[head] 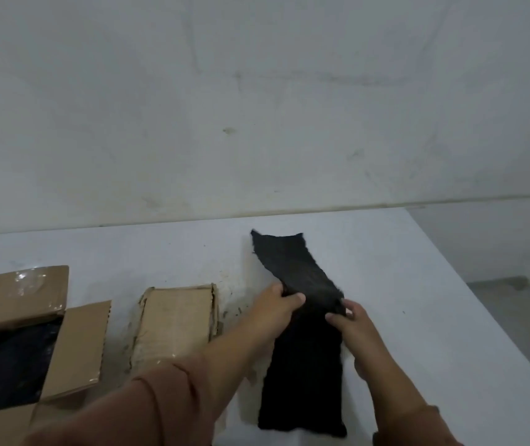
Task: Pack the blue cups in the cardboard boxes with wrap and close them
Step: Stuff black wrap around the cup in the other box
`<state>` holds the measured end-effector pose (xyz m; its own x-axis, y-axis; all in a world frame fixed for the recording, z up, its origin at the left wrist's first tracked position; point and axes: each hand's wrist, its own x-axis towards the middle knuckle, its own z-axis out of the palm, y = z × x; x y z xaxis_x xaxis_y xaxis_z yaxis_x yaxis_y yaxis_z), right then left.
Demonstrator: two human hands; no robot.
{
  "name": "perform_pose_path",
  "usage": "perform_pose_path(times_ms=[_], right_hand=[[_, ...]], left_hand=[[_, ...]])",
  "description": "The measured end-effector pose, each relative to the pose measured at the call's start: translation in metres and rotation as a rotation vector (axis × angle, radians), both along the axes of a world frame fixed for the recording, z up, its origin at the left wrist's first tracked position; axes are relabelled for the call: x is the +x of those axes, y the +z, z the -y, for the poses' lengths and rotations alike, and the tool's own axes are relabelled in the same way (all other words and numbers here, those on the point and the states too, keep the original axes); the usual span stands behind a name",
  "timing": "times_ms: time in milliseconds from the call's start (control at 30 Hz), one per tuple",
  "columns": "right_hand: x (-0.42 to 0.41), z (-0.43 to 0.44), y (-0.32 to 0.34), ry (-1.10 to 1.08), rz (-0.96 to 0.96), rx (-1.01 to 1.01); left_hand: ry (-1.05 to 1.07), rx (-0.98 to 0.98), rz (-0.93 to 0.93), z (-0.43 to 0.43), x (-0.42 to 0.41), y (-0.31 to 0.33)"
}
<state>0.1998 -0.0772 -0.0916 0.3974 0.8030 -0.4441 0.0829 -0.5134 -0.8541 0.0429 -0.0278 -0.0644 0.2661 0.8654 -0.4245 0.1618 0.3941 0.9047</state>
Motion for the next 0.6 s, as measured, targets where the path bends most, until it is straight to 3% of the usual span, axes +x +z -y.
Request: perform_pose_path(times_ms=[67, 133, 333, 500, 600], right_hand=[[-0.003, -0.007, 0.017, -0.046, -0.324, 0.05], [-0.012, -0.016, 0.039, -0.024, -0.472, 0.189], [-0.061, -0.037, 0.132, 0.293, -0.325, 0.485], [-0.108, -0.038, 0.193, 0.496, -0.448, 0.523], [-0.147, -0.036, 0.212, 0.488, -0.263, 0.661]], left_hand=[[-0.003, 0.076, 0.036, -0.01, -0.018, 0.022], [0.051, 0.116, 0.084, -0.017, -0.041, 0.045], [0.167, 0.327, 0.141, -0.018, -0.13, 0.111], [0.091, 0.552, 0.104, 0.004, -0.2, 0.158], [0.131, 0.757, -0.036, 0.017, -0.241, 0.176]])
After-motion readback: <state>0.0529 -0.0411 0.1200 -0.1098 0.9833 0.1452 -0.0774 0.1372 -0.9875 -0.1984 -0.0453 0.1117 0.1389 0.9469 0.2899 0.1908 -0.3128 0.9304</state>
